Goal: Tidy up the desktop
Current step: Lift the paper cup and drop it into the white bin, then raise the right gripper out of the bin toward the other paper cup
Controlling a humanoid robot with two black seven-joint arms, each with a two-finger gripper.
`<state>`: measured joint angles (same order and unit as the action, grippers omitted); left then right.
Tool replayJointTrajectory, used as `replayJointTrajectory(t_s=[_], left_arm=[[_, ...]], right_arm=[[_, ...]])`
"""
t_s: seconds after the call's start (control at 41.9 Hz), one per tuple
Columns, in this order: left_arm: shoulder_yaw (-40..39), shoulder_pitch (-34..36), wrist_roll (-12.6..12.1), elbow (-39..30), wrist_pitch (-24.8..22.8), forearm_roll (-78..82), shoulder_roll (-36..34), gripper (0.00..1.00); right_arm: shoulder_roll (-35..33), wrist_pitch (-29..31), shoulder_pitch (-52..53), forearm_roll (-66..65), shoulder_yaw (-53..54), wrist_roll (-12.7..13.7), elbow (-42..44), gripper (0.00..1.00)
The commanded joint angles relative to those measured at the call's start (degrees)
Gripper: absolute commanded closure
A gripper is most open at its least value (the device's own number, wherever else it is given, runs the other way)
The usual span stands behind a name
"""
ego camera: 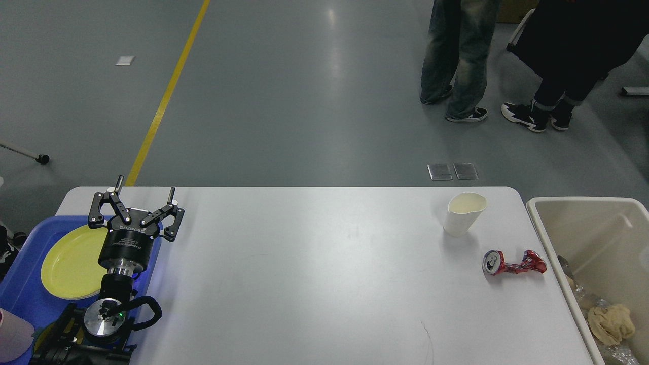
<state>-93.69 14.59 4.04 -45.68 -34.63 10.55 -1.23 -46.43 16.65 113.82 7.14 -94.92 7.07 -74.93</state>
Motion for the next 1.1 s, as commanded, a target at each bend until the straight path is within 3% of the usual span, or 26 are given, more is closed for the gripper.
replayJointTrajectory(t_s=[0.0,0.263,0.406,0.597,0.717,1.075], left_arm=[[0.00,0.00,0.00,0.07,0.00,0.00,0.00,0.04],[0.00,0.00,0.00,-0.02,0.00,0.00,0.00,0.04],[0.00,0.00,0.00,-0.02,0.00,0.00,0.00,0.04],[0.00,0.00,0.00,-0.02,0.00,0.00,0.00,0.04],[0.00,0.00,0.09,-0.02,0.00,0.00,0.00,0.04],[0.00,0.00,0.09,-0.02,0.00,0.00,0.00,0.04]], right_arm=[[-2.35,-5.83,-15.62,-0.02,7.45,-0.22,8.74,1.00],[-0.34,-13.39,-46.38,-0.02,26.61,-0.40,26.49,1.00],[6.16,-15.76,-61.94,0.32,36.28,-0.31,39.05,1.00],[19.25,-19.28,-82.34,0.85,48.67,-0.40,64.18,1.00],[22.87,-19.37,-85.08,0.77,48.95,-0.31,68.69,1.00],[26.04,-20.95,-86.58,0.77,48.51,0.04,68.87,1.00]])
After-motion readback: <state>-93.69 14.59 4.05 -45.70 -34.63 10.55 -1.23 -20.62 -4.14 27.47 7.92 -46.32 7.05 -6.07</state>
